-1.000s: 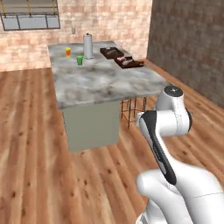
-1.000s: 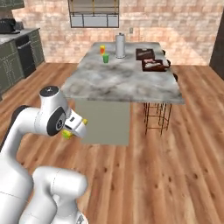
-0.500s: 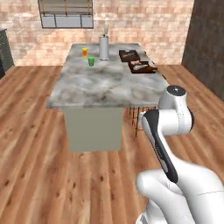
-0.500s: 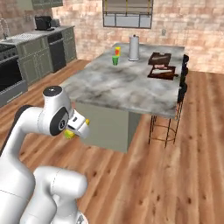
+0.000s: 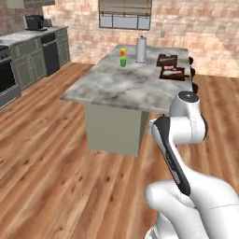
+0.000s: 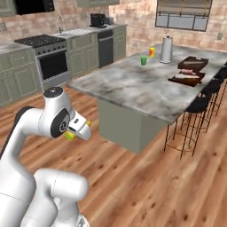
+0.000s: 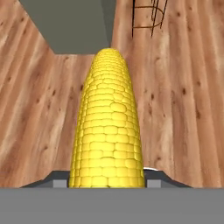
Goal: Gather the corn and carrot from the fridge and place them on a tray on the dining counter. Then gather the chicken drumstick and steak from the fridge and place them on the other tray.
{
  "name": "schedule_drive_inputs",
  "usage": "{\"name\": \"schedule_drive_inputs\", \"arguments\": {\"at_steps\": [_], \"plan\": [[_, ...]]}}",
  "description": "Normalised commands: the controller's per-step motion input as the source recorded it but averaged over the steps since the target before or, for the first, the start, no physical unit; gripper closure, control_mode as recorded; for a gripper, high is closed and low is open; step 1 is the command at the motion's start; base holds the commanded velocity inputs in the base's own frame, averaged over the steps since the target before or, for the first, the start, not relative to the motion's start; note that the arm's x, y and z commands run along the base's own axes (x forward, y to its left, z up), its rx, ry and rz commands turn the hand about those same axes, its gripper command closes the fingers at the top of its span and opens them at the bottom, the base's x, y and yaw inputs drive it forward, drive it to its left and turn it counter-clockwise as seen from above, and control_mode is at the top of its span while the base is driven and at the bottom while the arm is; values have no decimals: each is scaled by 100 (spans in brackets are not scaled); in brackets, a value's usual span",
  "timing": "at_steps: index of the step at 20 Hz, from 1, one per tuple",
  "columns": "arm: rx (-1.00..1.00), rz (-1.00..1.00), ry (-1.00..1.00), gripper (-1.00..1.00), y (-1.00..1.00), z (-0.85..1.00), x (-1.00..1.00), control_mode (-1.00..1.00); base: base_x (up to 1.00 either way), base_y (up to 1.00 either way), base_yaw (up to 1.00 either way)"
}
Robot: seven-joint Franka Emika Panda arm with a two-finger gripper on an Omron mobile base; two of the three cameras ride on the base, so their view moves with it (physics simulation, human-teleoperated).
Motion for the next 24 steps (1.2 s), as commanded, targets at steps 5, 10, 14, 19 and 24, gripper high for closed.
{"name": "schedule_drive_inputs", "arguments": {"at_steps": [5, 10, 14, 19, 24], "plan": [[0, 0, 0, 100, 0, 0, 0, 100, -35, -100, 49], [0, 0, 0, 100, 0, 0, 0, 100, -16, -100, 47], [0, 0, 0, 100, 0, 0, 0, 100, -4, -100, 44], [0, 0, 0, 100, 0, 0, 0, 100, -3, -100, 23], [0, 0, 0, 100, 0, 0, 0, 100, -3, -100, 19]]}}
